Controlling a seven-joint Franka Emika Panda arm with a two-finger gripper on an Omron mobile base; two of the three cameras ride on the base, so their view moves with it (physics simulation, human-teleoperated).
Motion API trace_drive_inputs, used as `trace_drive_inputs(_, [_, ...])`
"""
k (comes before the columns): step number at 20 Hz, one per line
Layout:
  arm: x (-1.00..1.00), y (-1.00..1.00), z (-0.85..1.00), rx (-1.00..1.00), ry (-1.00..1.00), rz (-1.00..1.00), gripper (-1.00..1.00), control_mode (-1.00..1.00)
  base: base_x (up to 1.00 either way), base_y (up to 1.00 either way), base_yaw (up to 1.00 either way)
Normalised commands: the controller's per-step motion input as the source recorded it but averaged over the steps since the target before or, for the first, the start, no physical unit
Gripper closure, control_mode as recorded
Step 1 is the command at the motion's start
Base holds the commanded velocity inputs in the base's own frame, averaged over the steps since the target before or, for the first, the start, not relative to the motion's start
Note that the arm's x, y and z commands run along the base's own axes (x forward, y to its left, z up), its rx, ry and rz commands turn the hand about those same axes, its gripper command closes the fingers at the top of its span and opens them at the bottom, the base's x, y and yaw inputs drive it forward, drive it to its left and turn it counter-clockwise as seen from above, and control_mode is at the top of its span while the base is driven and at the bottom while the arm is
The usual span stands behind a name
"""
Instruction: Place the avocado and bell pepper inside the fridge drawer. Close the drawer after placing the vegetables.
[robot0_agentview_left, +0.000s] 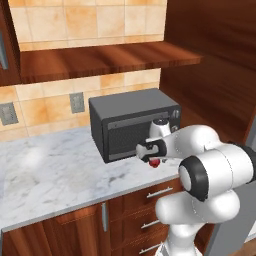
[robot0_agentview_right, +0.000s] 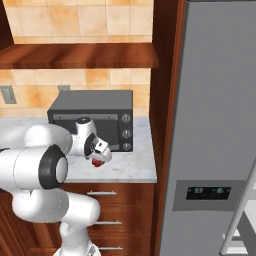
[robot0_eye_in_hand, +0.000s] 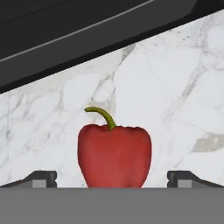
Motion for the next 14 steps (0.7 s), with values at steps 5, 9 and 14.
trace_drive_inputs(5, [0.23,0.00,-0.08,0.00,0.00,0.00,-1.00,-1.00,0.00,0.00,0.00])
trace_drive_inputs(9, [0.02,0.00,-0.17,0.00,0.00,0.00,-1.00,-1.00,0.00,0.00,0.00])
trace_drive_inputs(14, [-0.05,0.00,-0.30,0.00,0.00,0.00,-1.00,-1.00,0.00,0.00,0.00])
